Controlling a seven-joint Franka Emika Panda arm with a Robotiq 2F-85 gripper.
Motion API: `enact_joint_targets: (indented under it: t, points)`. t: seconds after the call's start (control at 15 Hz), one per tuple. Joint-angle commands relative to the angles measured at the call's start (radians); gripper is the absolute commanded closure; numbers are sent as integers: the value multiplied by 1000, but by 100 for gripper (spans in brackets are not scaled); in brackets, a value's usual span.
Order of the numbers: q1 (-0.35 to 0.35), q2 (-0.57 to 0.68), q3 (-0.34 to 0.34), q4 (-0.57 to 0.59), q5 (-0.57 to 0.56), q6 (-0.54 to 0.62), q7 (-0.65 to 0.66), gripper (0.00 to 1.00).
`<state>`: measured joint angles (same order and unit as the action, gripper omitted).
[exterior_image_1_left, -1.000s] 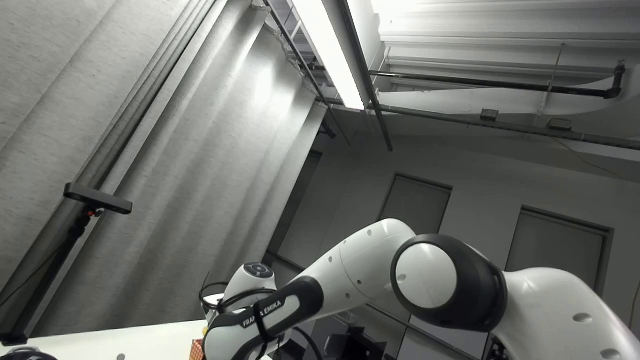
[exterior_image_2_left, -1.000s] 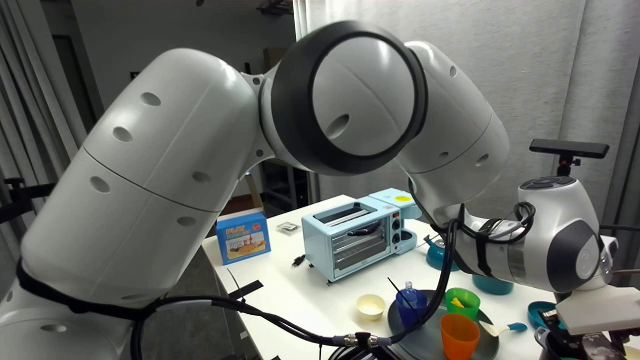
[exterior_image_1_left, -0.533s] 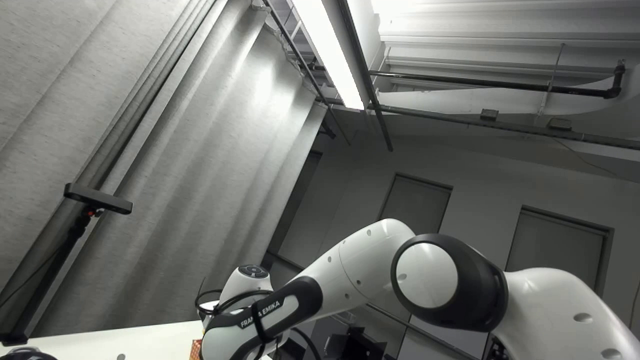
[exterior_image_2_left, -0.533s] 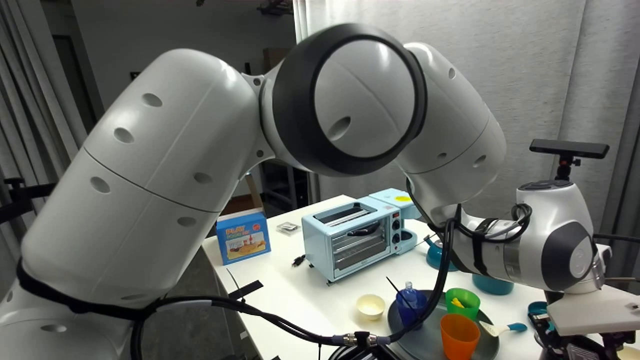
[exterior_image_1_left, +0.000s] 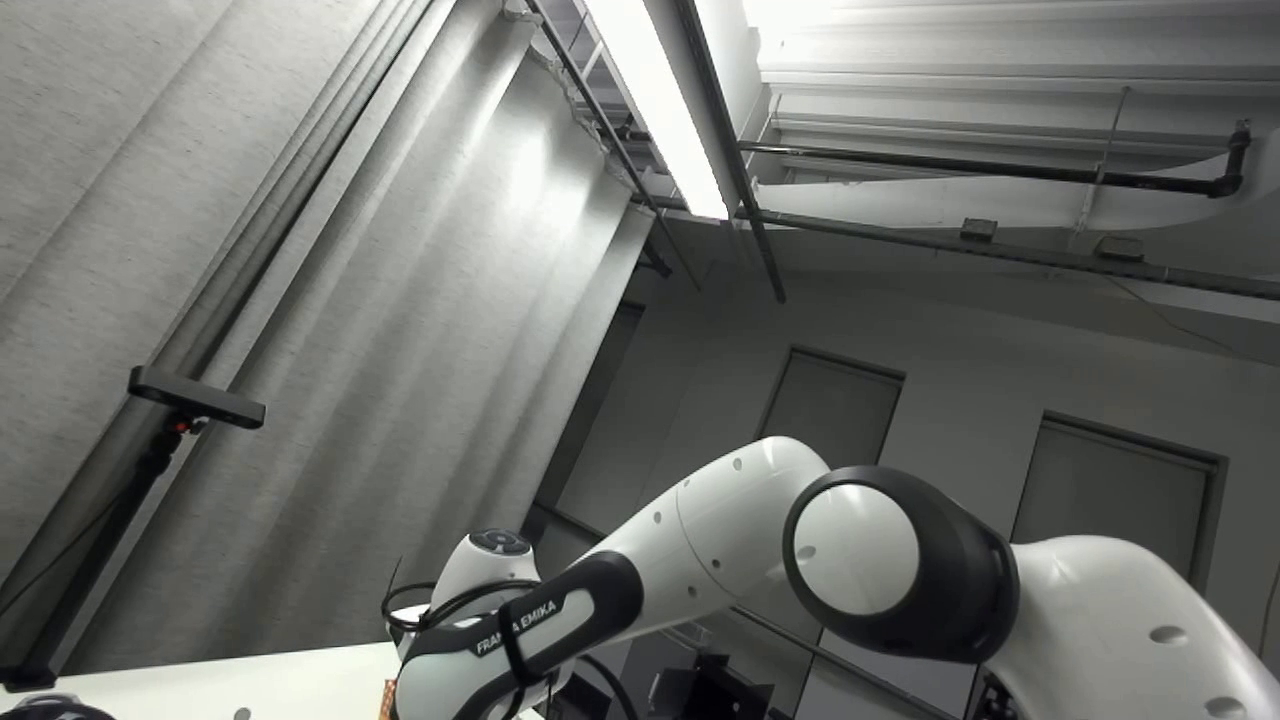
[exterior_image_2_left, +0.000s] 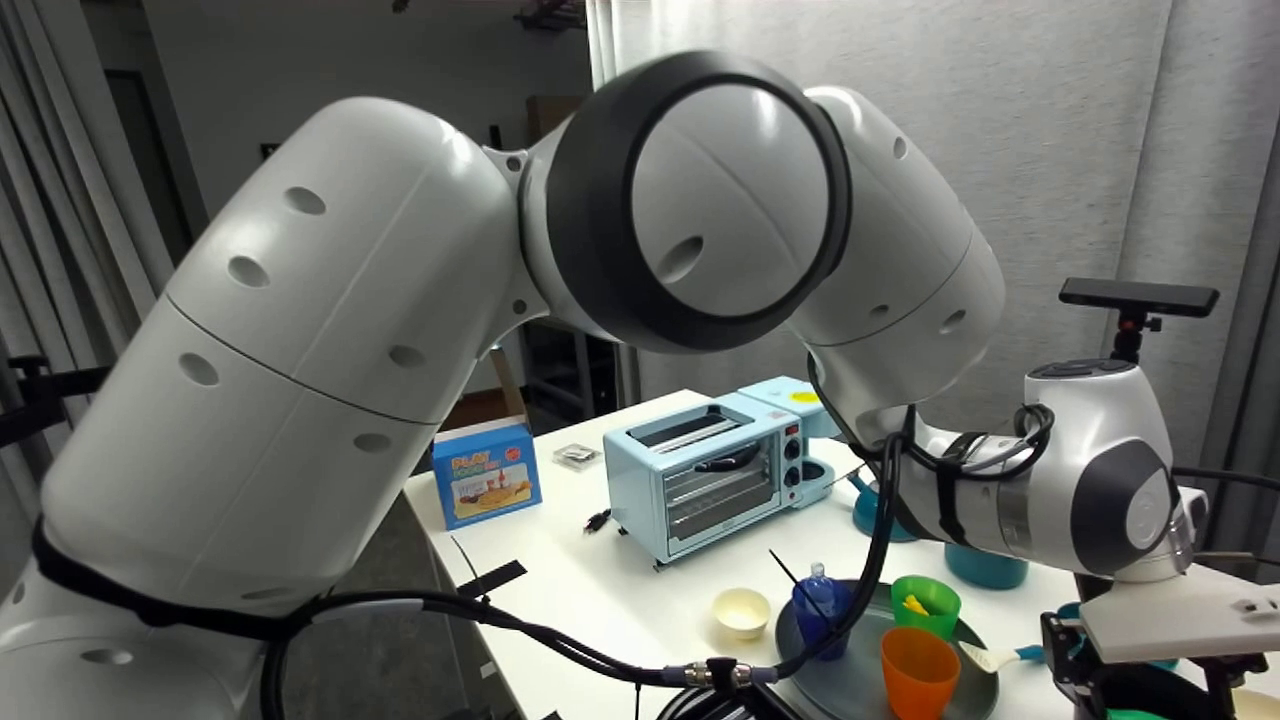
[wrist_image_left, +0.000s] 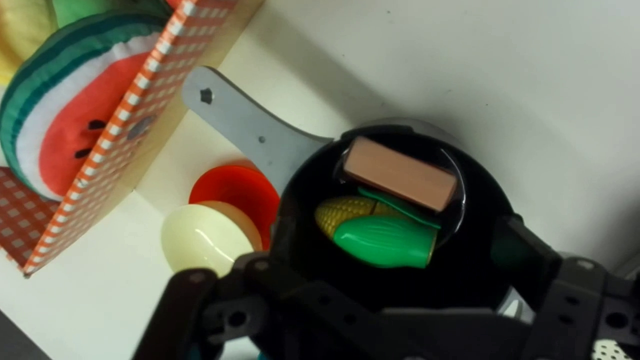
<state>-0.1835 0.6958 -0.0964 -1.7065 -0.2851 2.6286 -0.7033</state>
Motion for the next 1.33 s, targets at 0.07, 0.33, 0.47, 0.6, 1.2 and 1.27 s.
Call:
enact_joint_targets:
  t: [0.07,0.33,0.47,0.6,1.2,1.27]
  points:
    - [-7,-28,0,-14,-16,-2,27,0]
    - [5,-50,-1,-20,-18,6,41,0]
    - [0,-68,-2,-40,-18,18,44,0]
    - [-9,-86,2,-62,-9,21,51,0]
    - [1,-226,12,-296,-3,59,158,0]
    - [3,-245,16,-325,1,77,177,0]
